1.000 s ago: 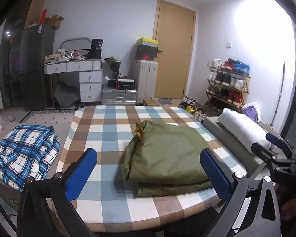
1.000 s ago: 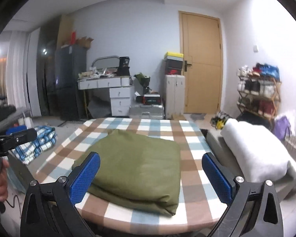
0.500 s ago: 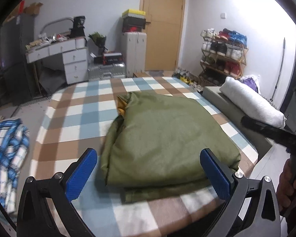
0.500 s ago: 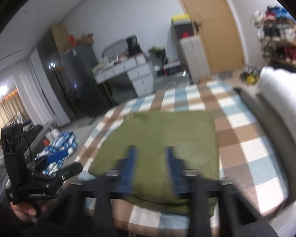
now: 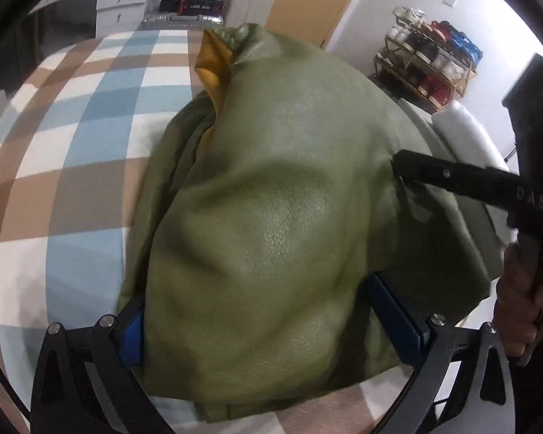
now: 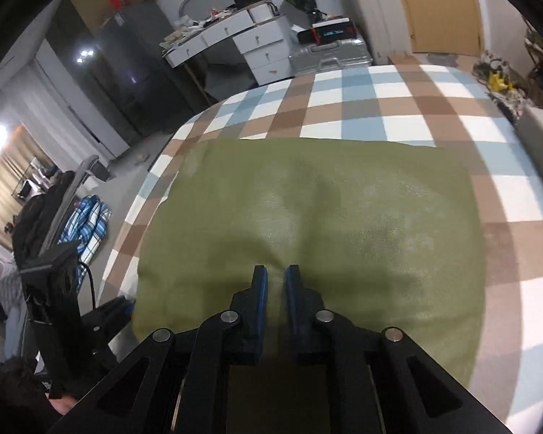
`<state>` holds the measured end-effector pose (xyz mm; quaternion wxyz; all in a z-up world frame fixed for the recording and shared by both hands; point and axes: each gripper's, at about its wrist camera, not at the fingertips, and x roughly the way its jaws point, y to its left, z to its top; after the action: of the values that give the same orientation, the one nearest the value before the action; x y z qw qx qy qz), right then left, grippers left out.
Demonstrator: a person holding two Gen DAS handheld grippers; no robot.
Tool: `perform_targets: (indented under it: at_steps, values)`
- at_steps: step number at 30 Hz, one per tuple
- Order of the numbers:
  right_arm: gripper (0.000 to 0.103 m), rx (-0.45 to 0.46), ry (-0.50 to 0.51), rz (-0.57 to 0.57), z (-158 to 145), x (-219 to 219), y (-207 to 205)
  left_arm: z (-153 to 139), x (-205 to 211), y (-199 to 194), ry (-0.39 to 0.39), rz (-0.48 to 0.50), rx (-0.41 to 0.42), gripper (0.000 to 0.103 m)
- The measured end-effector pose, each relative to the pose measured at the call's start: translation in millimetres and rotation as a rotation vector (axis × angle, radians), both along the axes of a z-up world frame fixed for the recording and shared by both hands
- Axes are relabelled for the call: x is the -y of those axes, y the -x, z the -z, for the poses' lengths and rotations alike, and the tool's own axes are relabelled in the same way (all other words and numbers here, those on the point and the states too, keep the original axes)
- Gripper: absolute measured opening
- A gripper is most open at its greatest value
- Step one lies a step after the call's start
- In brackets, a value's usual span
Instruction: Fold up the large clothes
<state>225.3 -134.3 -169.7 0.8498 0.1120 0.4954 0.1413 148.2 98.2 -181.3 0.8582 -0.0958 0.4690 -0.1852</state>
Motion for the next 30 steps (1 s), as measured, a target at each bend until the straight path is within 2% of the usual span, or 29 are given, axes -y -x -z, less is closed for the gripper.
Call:
perform_targets:
  at_steps: [2, 3, 6, 8, 10, 11, 13, 15, 17, 19, 21, 23, 26, 28, 30]
  values:
    - [0.005, -0.016, -0.030, -0.004, 4.4, 5.6, -0.8, -2.3, 0.4, 8.3, -0.001, 0.003, 0.004, 0.101]
    - [0.000, -0.019, -0.052, 0.004, 6.2, 10.2, 0.1, -4.8, -0.5, 13.4, 0.001, 0.004, 0.011, 0.101]
    - [0.000, -0.031, -0.133, 0.041, 11.4, 22.9, 0.7, -18.3, -8.8, 29.6, 0.012, -0.021, 0.053, 0.095]
    - [0.000, -0.032, -0.143, 0.064, 8.3, 23.7, 5.0, -38.9, -21.4, 50.3, 0.042, -0.039, 0.106, 0.095]
    - [0.000, -0.012, -0.111, 0.074, 2.5, 17.4, 9.8, -61.6, -28.7, 69.8, 0.071, -0.036, 0.186, 0.095]
    - [0.000, -0.001, -0.083, 0.078, -0.2, 12.3, 15.3, -76.3, -28.8, 82.3, 0.102, -0.013, 0.231, 0.096]
    - [0.002, 0.006, -0.076, 0.072, -4.5, 8.0, 20.3, -93.3, -20.6, 91.9, 0.142, 0.060, 0.273, 0.096]
    - [0.002, -0.005, -0.098, 0.069, -7.0, 8.2, 28.4, -95.8, -7.3, 92.6, 0.177, 0.150, 0.298, 0.096]
    - [0.002, -0.004, -0.124, 0.078, -10.7, 11.8, 37.6, -82.1, 1.6, 80.5, 0.190, 0.185, 0.260, 0.096]
    - [0.002, 0.008, -0.123, 0.080, -16.0, 13.7, 41.7, -57.5, 4.9, 60.0, 0.208, 0.179, 0.172, 0.095]
    - [0.003, 0.057, -0.103, 0.087, -32.0, 16.1, 46.0, -31.4, 4.0, 45.1, 0.242, 0.163, 0.068, 0.090]
    - [0.004, 0.093, -0.096, 0.077, -45.5, 15.4, 38.7, -29.5, -0.9, 50.0, 0.283, 0.150, 0.072, 0.089]
    - [0.005, 0.105, -0.086, 0.036, -56.4, 6.4, 7.7, -29.5, -0.6, 57.3, 0.270, 0.165, 0.088, 0.089]
    - [0.005, 0.096, -0.069, -0.018, -55.6, -6.1, -15.3, -28.8, -0.5, 51.4, 0.248, 0.174, 0.097, 0.089]
    - [0.005, 0.041, -0.012, -0.110, -39.9, -28.5, -50.3, -29.2, 2.4, 54.5, 0.220, 0.177, 0.108, 0.089]
